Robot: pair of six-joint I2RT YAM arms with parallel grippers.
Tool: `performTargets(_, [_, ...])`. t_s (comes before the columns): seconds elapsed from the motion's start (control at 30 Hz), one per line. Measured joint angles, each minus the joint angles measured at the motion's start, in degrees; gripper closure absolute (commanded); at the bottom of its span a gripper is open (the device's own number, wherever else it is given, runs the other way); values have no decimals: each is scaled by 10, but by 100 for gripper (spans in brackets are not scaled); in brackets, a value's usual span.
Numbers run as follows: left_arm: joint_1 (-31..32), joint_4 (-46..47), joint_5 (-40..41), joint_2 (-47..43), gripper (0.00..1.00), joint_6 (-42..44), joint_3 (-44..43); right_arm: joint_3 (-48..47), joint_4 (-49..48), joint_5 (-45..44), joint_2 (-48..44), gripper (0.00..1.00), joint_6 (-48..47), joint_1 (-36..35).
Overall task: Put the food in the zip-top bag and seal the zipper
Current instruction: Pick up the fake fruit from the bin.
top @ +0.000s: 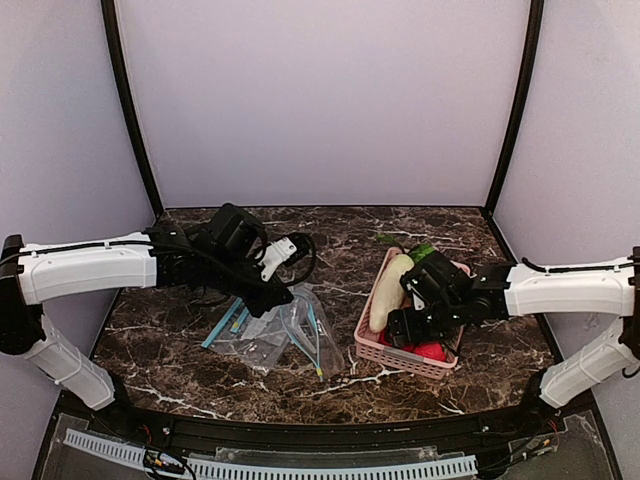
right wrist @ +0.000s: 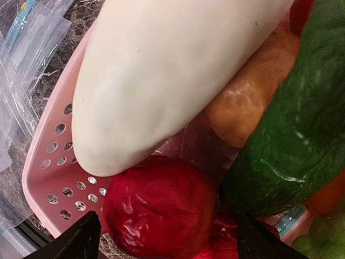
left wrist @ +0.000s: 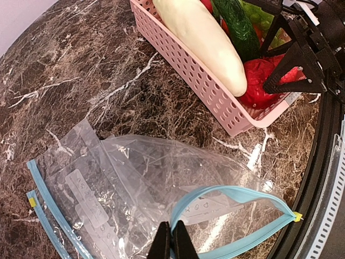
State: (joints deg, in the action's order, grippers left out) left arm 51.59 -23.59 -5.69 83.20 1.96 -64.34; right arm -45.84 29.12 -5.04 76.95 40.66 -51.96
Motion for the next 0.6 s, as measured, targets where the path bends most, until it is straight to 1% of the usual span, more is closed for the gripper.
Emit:
performTargets(0.07, [0,0,-2,0,99,0,0,-3,-4,1,4,17,-6,-3])
performTargets(0.17, [0,0,-6,0,99,0,0,-7,-14,6,18,23,-17,-5])
performTargets(0.27, [0,0,-8,0,99,0,0,-12,-18,6,34,25,-24,-7])
performTargets(0.43, [0,0,-8,0,99,2,0,-22,-17,-6,36,15,-26,-14])
performTargets(0.6, [0,0,-9,0,99,3,0,-42,12,-22,32,12,-31,-29])
